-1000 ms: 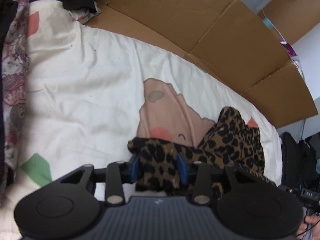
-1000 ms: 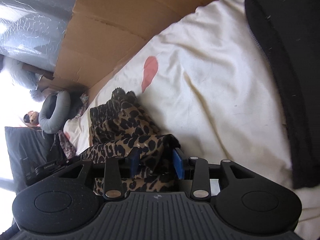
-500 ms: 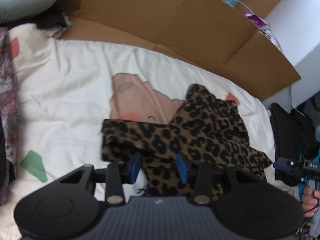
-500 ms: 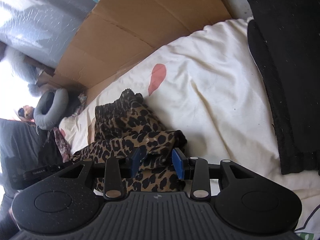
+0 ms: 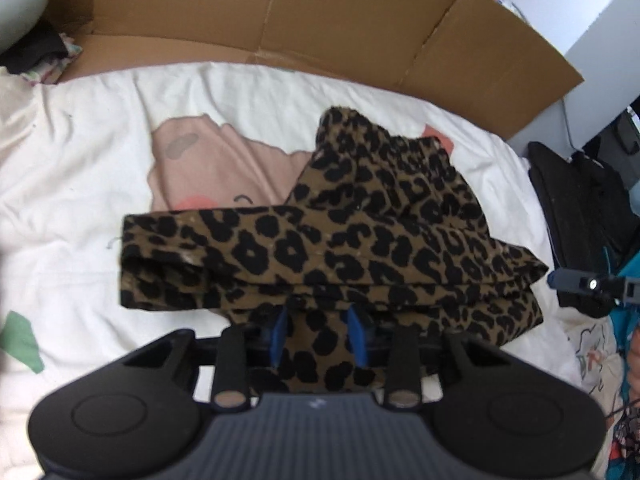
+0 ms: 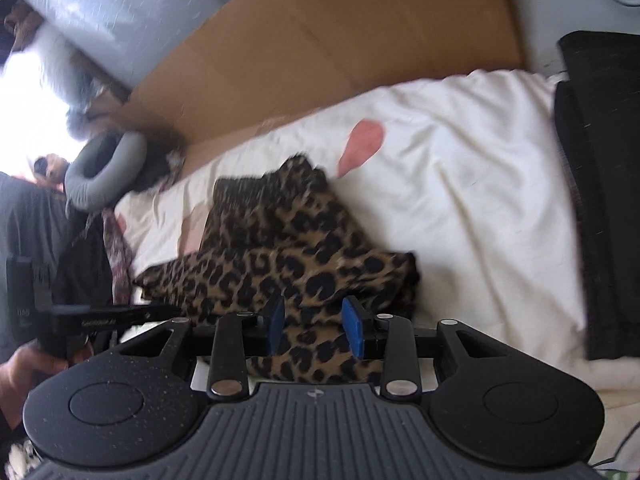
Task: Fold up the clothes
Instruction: 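Lay the folded skirt down and open both grippers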
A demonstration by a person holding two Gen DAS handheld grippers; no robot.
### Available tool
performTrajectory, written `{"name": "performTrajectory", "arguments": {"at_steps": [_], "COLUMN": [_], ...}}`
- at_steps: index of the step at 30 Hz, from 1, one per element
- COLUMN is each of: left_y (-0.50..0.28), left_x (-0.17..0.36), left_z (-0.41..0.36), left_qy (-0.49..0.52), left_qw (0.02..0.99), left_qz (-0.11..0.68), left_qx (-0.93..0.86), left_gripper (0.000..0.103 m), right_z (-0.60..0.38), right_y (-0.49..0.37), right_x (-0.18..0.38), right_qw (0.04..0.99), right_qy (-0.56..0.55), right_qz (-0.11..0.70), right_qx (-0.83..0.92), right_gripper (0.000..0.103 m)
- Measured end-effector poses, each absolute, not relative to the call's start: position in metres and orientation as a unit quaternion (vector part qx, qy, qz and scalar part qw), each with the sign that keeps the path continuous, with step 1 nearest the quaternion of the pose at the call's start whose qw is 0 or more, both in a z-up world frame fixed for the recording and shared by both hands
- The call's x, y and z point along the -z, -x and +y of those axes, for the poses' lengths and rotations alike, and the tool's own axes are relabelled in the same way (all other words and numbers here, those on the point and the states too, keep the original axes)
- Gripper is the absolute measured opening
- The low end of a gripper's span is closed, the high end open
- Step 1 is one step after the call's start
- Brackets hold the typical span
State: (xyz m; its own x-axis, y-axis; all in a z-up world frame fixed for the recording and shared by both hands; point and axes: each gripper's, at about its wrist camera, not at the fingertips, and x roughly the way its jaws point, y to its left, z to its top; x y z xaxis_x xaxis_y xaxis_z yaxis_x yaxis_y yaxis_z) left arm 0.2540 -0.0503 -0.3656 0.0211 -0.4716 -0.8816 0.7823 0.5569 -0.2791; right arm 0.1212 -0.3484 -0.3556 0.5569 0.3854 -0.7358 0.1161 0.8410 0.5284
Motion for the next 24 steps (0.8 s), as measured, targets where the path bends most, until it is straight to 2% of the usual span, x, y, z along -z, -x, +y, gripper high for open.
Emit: {"name": "performTrajectory", "arguments": {"at_steps": [4,14,24], "left_y": [-0.248,-0.246,-0.259], "left_x": [0.374,0.389,0.371], "left_z": [-0.053,-0.059,-0.067], "left_qy": [-0.160,-0.176,-0.176], "left_qw": [0.693,0.699,0.728], "left_qz": [0.539,0.525,0.477], "left_qx": [0.452,0.452,0.460], "left_gripper": [0.034,0.034,0.034], "right_z": [-0.332,-0.313,-0.313], "right_y": [-0.123,-0.131,-0.155], "right_x": [0.362,0.393,0.393], "right_qw": [0.833,0.818,0.840], "right_qy": [-0.246,-0.214,-0.178], "right_qz": [0.486,0.530,0.510], "right_qx": [-0.091,-0.069,-0.046], "right_gripper": [0.028,0.029,0.027]}}
